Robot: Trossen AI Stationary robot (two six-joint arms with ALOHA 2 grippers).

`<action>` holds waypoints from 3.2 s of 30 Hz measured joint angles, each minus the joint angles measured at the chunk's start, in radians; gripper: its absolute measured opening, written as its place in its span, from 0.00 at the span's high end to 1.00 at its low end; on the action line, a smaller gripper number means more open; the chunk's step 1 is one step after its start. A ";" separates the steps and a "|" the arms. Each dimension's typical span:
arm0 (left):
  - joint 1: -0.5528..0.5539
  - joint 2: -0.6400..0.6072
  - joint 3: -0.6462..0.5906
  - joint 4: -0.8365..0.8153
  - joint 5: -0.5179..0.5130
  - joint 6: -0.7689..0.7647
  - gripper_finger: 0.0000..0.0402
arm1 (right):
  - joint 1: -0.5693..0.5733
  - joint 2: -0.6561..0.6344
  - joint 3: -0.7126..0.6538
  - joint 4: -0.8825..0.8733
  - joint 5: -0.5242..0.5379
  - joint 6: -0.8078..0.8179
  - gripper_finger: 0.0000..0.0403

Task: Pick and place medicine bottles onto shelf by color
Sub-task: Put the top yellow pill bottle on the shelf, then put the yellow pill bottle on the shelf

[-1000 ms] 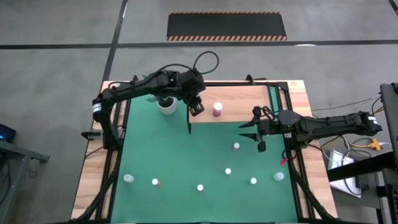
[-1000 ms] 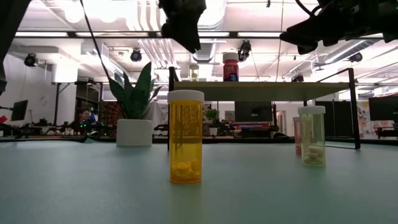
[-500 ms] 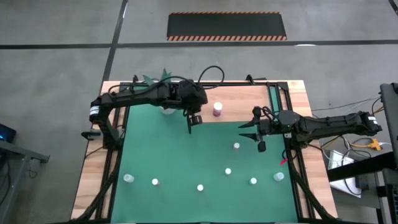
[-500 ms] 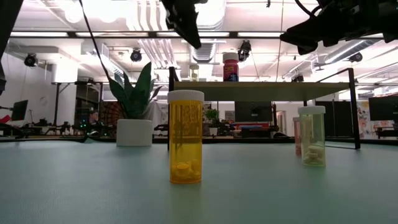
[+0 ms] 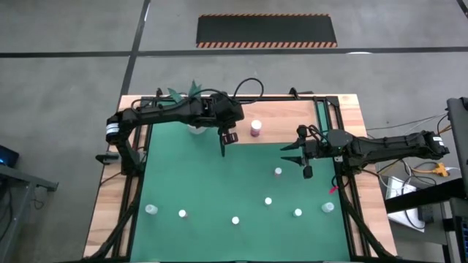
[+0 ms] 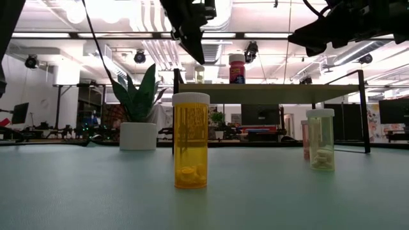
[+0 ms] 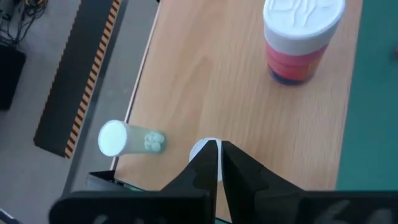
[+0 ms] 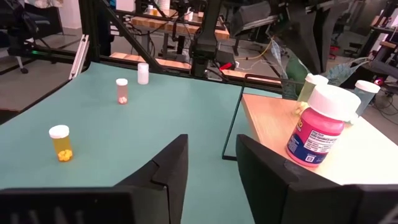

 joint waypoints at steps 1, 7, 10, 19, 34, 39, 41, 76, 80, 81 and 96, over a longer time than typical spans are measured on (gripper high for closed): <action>0.000 0.000 -0.001 0.002 -0.001 0.000 0.99 | 0.000 0.000 0.000 0.000 0.000 0.000 0.68; 0.003 -0.001 -0.024 0.007 -0.005 0.000 0.99 | 0.000 0.000 0.000 -0.002 0.000 0.001 0.67; 0.004 -0.003 -0.037 0.019 -0.009 0.000 0.99 | 0.000 0.000 0.000 -0.003 0.000 0.001 0.68; 0.005 -0.002 -0.042 0.055 -0.005 0.003 0.99 | 0.000 0.000 0.000 -0.004 0.000 0.003 0.69; 0.011 -0.013 -0.043 0.044 -0.016 0.003 0.99 | 0.000 0.000 0.000 -0.004 0.000 0.002 0.69; 0.011 -0.028 -0.039 0.042 -0.016 0.003 0.99 | 0.000 0.000 0.000 -0.005 0.001 0.002 0.69; 0.010 -0.038 -0.034 0.047 -0.017 0.003 0.99 | 0.000 0.000 0.000 -0.005 0.001 0.002 0.68; -0.563 -0.441 -0.599 0.677 -0.020 0.034 0.99 | 0.218 0.134 0.186 -0.046 0.002 0.130 0.75; -0.563 -0.493 -0.664 0.727 -0.020 0.034 0.99 | 0.254 0.211 0.289 -0.175 0.004 0.135 0.77; -0.563 -0.506 -0.676 0.734 -0.020 0.033 0.99 | 0.264 0.231 0.316 -0.215 0.003 0.145 0.77; -0.563 -0.636 -0.755 0.782 -0.020 0.055 0.99 | 0.355 0.563 0.632 -0.807 0.060 0.358 0.78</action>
